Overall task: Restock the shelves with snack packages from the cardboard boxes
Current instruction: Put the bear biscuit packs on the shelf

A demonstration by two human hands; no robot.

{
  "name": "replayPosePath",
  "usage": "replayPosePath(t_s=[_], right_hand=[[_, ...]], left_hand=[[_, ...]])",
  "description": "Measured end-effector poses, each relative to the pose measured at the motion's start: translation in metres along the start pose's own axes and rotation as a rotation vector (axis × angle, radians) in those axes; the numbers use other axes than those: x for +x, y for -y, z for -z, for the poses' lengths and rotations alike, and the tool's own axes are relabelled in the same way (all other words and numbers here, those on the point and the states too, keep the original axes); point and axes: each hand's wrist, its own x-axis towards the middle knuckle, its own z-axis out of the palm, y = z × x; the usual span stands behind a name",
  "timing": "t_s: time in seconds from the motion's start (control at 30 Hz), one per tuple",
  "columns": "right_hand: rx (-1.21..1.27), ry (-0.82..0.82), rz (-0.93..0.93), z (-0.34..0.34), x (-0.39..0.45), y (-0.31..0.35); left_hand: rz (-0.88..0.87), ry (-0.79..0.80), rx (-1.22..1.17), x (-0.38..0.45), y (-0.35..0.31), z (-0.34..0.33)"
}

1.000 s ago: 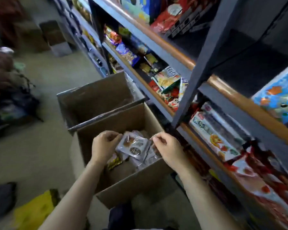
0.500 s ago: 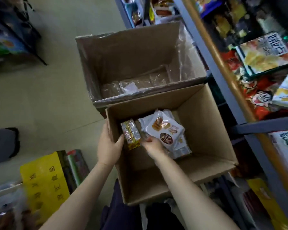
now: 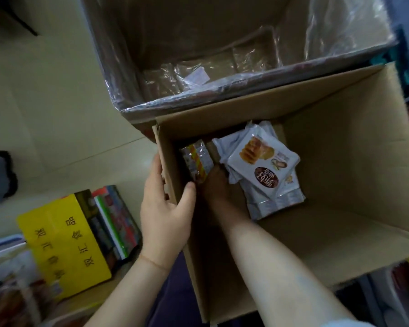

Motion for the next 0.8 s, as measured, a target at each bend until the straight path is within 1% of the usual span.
replayPosePath(t_s=[0.07,0.17,0.23,0.33,0.4,0.47,0.5,0.57,0.63,0.67,0.73,0.77,0.8], right_hand=[[-0.052,-0.009,-0.004,-0.010,0.003,-0.004],[-0.084,-0.022,0.003,-0.008,0.002,-0.004],[-0.013,0.029,-0.028,0.004,-0.004,0.000],[0.253,0.132,-0.085,0.037,-0.025,0.002],[0.372,0.190,-0.077,0.074,-0.047,0.002],[0.439,0.255,-0.018,0.120,-0.074,-0.003],[0.482,0.290,0.010,0.145,-0.091,-0.005],[0.584,0.327,0.074,0.197,-0.130,-0.015],[0.693,0.337,0.127,0.245,-0.168,-0.030],[0.748,0.333,0.149,0.266,-0.185,-0.039],[0.869,0.296,0.178,0.309,-0.221,-0.057],[0.962,0.260,0.193,0.330,-0.238,-0.066],[1.069,0.206,0.223,0.349,-0.253,-0.078]], left_hand=[[-0.014,-0.009,0.019,0.001,-0.001,-0.001],[-0.020,0.005,0.030,0.002,0.002,0.001],[-0.023,0.016,0.069,0.002,0.004,0.000],[-0.040,-0.014,0.153,0.000,-0.006,0.001],[-0.169,-0.082,0.384,-0.004,-0.017,0.003],[-0.388,-0.098,0.592,-0.008,-0.035,0.007],[-0.499,-0.042,0.654,-0.010,-0.044,0.009],[-0.667,0.178,0.775,-0.016,-0.068,0.007],[-0.778,0.382,0.916,-0.028,-0.097,-0.004],[-0.826,0.426,0.941,-0.036,-0.114,-0.011],[-0.898,0.427,0.840,-0.054,-0.152,-0.023],[-0.901,0.406,0.717,-0.066,-0.173,-0.028],[-0.843,0.413,0.563,-0.079,-0.192,-0.034]])
